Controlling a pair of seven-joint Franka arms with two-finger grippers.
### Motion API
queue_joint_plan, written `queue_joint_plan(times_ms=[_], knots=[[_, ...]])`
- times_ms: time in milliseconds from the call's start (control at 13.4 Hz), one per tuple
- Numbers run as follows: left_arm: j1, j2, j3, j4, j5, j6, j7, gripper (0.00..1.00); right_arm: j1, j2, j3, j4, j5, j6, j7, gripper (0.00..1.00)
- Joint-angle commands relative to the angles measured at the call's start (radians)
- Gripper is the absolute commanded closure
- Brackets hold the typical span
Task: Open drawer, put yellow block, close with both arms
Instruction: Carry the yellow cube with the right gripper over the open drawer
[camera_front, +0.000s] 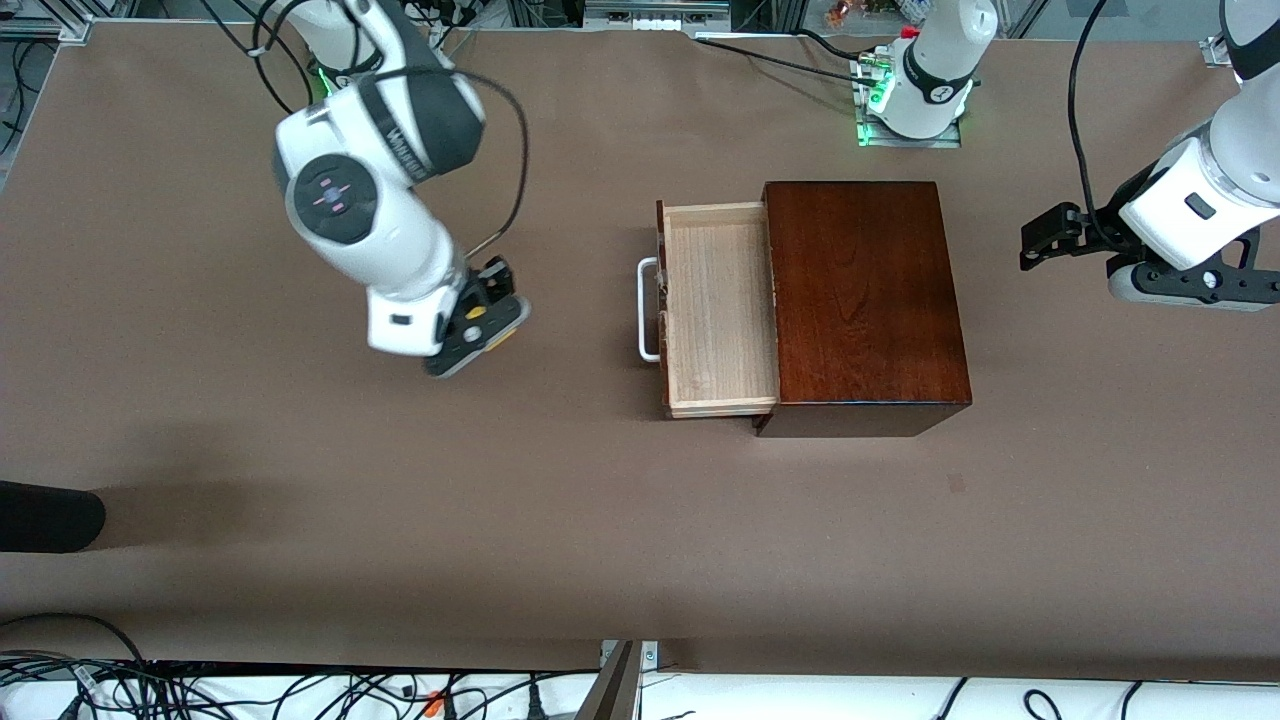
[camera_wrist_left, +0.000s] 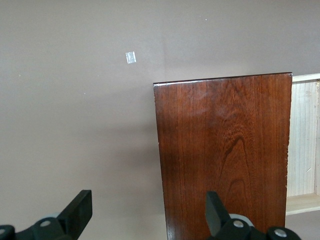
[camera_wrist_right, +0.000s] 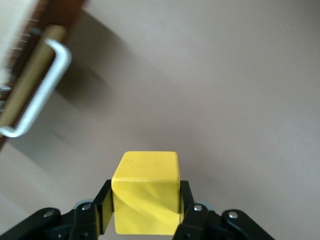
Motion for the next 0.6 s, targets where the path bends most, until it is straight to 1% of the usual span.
queue_joint_plan(times_ms=[0, 149, 298, 372, 521], knots=[[-0.010, -0.030, 0.025, -0.033, -0.011, 0.017, 0.044, 0.00, 0.114, 0.060, -0.008, 0.115, -0.037, -0.027, -0.021, 0.56], [-0.010, -0.030, 0.024, -0.033, -0.008, 0.019, 0.048, 0.00, 0.199, 0.113, -0.008, 0.211, -0.069, -0.022, -0.014, 0.58], [-0.010, -0.030, 0.025, -0.033, -0.002, 0.019, 0.070, 0.00, 0.271, 0.162, -0.009, 0.294, -0.077, -0.013, -0.011, 0.58], [-0.010, -0.030, 0.027, -0.031, -0.002, 0.019, 0.074, 0.00, 0.312, 0.178, -0.009, 0.324, -0.101, 0.004, -0.011, 0.58], [-0.010, -0.030, 0.024, -0.028, 0.027, 0.019, 0.072, 0.00, 0.378, 0.205, -0.011, 0.342, -0.128, 0.053, -0.011, 0.58]])
